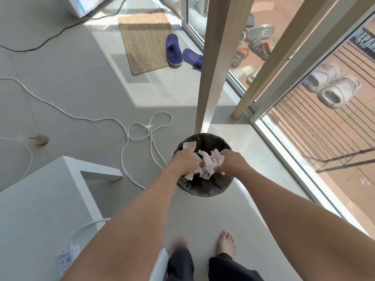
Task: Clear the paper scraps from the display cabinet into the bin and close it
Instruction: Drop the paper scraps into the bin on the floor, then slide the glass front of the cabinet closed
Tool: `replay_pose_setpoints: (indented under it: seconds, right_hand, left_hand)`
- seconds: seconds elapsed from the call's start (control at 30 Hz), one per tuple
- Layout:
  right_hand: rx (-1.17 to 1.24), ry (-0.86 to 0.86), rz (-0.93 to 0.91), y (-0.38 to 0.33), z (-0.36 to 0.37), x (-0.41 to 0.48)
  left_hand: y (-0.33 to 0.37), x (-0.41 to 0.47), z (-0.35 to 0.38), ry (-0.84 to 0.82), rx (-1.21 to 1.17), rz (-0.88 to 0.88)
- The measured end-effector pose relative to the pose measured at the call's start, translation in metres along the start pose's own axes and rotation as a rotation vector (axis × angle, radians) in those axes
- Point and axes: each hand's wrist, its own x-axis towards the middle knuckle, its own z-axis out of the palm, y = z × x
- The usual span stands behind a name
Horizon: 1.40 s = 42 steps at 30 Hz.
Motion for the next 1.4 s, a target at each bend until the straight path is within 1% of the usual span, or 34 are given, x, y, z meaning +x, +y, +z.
replay_pose_setpoints:
  seconds: [0.17,0.37,0.57,0.7,0.8,0.87,0.97,1.03,1.1,1.2,1.27,1.33,1.4]
  right_hand:
    - [-0.033,0.093,-0.047,-0.005,-0.017,-0.034]
    - [-0.126,0.186,-0.129,-0.032,-0.068,-0.121]
    - [-0.175,0.358,-0.234,-0.07,-0.127,-0.244]
    - [-0.199,0.477,-0.347,-0.086,-0.154,-0.319]
    - [-0.229,0.625,-0.425,-0.09,-0.183,-0.376]
    - [-0.255,0.763,-0.481,-0.084,-0.203,-0.41]
    - [-0.25,0.932,-0.51,-0.059,-0.235,-0.46]
    - [-0.317,1.089,-0.513,-0.036,-0.254,-0.492]
    - [-0.388,1.249,-0.471,-0.009,-0.268,-0.521]
    - [-0.443,1.458,-0.411,0.03,-0.284,-0.557]
    - [-0.48,1.569,-0.35,0.053,-0.29,-0.576]
    - [-0.509,1.643,-0.264,0.073,-0.293,-0.592]
    - [-0.558,1.677,-0.191,0.09,-0.294,-0.605]
  left_hand:
    - [0.012,-0.033,-0.012,0.06,0.069,0.079]
    - [0.057,-0.114,-0.06,0.194,0.061,0.218]
    - [0.123,-0.225,-0.125,0.435,0.098,0.441]
    - [0.159,-0.289,-0.16,0.617,-0.04,0.531]
    - [0.193,-0.337,-0.18,0.778,-0.119,0.676]
    - [0.219,-0.369,-0.188,0.866,-0.142,0.749]
    - [0.258,-0.403,-0.182,0.951,-0.141,0.858]
    - [0.283,-0.422,-0.166,0.999,-0.148,0.969]
    - [0.309,-0.441,-0.144,1.045,-0.137,1.102]
    - [0.344,-0.464,-0.106,0.996,-0.13,1.248]
    - [0.359,-0.471,-0.081,0.963,-0.082,1.306]
    - [0.374,-0.477,-0.064,0.939,-0.04,1.335]
    - [0.386,-0.487,-0.051,0.913,-0.05,1.327]
